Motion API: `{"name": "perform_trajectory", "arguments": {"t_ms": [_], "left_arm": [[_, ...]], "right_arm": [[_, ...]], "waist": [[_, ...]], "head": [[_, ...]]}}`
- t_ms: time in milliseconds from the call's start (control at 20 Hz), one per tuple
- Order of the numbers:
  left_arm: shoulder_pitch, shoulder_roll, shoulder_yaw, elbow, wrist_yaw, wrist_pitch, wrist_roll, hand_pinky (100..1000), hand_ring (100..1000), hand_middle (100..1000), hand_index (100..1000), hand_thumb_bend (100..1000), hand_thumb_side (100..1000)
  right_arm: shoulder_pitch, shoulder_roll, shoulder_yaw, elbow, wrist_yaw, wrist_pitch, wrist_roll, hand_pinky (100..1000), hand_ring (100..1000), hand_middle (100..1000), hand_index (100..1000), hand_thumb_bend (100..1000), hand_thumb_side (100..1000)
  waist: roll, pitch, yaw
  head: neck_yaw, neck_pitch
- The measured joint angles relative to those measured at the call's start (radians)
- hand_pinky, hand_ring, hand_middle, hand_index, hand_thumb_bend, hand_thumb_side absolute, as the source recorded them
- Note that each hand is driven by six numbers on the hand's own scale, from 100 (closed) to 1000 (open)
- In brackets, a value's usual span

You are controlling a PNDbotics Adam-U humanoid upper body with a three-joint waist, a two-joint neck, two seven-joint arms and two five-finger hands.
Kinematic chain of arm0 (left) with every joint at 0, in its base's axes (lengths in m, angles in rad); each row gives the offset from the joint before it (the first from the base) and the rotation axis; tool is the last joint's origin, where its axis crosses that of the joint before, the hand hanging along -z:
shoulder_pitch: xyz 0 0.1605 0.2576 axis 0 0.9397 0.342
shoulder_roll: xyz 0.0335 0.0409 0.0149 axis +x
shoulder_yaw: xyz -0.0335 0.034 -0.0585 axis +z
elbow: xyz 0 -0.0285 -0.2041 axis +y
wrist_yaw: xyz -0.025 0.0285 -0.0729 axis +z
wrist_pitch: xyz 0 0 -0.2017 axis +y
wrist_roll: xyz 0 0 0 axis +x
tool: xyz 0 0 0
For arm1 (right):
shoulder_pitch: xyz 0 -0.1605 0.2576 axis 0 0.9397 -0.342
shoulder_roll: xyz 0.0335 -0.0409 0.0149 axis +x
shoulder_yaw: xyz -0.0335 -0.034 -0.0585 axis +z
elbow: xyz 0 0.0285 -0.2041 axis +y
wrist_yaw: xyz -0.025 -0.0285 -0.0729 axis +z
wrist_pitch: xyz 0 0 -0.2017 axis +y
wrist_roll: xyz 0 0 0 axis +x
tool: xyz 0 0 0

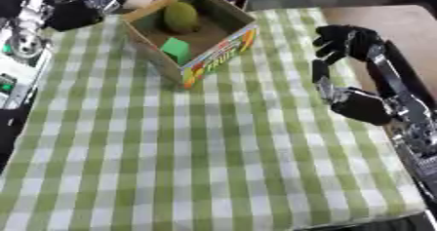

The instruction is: Pick up objects on the table and place them in the box.

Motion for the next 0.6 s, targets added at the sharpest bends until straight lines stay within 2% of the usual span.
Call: {"name": "perform_trajectory", "arguments": {"t_ms": [300, 600], "left_arm": [[0.175, 0.005, 0.045, -0.15, 0.075, 0.0, 0.023, 693, 756, 668, 797, 561, 637], [0.272, -0.052, 0.074, -0.191, 0.106, -0.003, 0.031, 687, 749, 651, 786, 538, 649]], "right_arm": [[0.0, -0.004, -0.005, 0.0, 0.003, 0.002, -0.005, 582, 654, 674, 855, 100, 389], [0.003, -0.006, -0.011, 0.0, 0.007, 0.003, -0.01, 582, 654, 673, 855, 100, 390]], "waist": [[0.003, 0.004, 0.016], [0.005, 0.004, 0.034]], "head": [[-0.01, 0.0], [-0.014, 0.001]]}}
